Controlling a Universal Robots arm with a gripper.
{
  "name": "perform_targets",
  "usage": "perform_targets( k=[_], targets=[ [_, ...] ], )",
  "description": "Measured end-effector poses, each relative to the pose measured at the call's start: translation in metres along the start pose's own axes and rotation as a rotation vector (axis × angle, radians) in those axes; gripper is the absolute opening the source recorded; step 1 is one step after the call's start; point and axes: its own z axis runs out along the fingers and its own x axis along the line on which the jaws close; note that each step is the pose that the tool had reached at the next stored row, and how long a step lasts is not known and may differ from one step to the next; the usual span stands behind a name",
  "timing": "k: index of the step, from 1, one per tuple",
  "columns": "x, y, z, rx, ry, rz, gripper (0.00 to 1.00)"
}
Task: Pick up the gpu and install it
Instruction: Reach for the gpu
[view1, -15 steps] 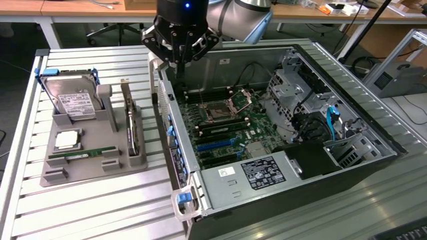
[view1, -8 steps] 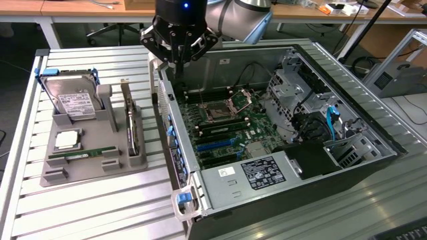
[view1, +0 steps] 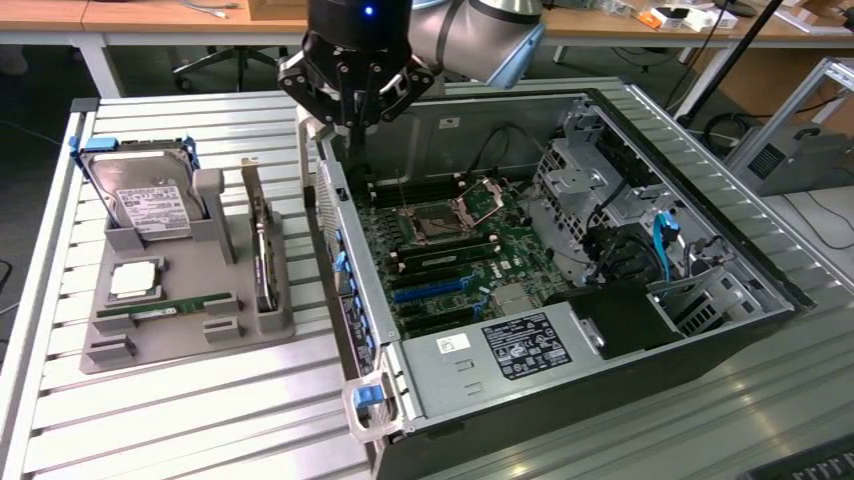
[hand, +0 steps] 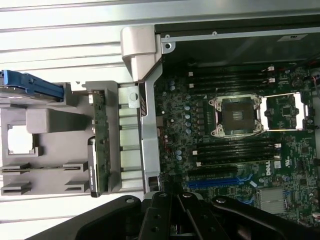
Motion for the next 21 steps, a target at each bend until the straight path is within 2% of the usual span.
perform_targets(
  k=[21],
  targets=[
    [0.0082,-0.0008,-0.0002,0.0000,0.0000,0.000,0.11]
  ],
)
